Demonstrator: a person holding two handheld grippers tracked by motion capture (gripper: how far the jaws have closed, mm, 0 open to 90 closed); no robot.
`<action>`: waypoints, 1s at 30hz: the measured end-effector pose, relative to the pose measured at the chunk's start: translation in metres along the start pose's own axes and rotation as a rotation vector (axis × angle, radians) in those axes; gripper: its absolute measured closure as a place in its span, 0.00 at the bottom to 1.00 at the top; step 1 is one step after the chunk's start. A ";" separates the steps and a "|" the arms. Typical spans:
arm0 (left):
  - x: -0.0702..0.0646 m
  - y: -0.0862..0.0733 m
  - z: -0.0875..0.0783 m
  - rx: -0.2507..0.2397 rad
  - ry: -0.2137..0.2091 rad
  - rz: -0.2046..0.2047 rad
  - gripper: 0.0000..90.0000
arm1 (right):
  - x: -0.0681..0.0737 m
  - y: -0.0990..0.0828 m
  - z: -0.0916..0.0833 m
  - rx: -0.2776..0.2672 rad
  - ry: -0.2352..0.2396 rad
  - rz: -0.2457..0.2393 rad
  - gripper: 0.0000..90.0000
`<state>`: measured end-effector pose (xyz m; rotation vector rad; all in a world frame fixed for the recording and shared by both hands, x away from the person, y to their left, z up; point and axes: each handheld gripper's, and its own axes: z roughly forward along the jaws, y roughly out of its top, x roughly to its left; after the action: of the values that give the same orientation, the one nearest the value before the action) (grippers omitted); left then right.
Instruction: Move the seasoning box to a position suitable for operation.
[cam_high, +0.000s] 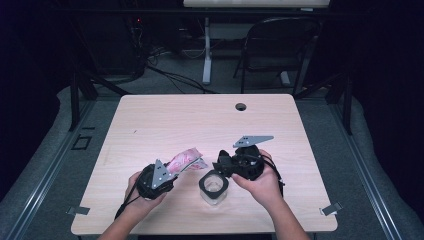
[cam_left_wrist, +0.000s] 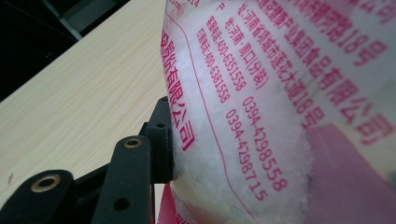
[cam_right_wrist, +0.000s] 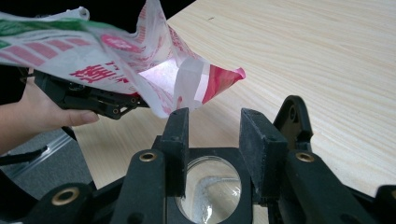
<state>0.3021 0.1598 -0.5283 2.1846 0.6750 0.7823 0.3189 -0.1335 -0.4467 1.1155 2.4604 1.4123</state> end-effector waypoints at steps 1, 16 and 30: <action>0.000 0.002 0.000 -0.002 -0.002 -0.001 0.63 | -0.001 0.001 0.000 -0.006 0.004 0.006 0.71; 0.004 0.032 0.005 -0.058 0.038 0.061 0.64 | -0.010 0.015 -0.023 -0.028 0.022 0.059 0.72; 0.001 0.031 -0.003 -0.065 0.076 0.115 0.64 | 0.001 0.016 -0.032 -0.059 0.025 0.032 0.75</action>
<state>0.3075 0.1428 -0.5030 2.1588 0.5571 0.9375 0.3141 -0.1505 -0.4157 1.1368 2.4110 1.5067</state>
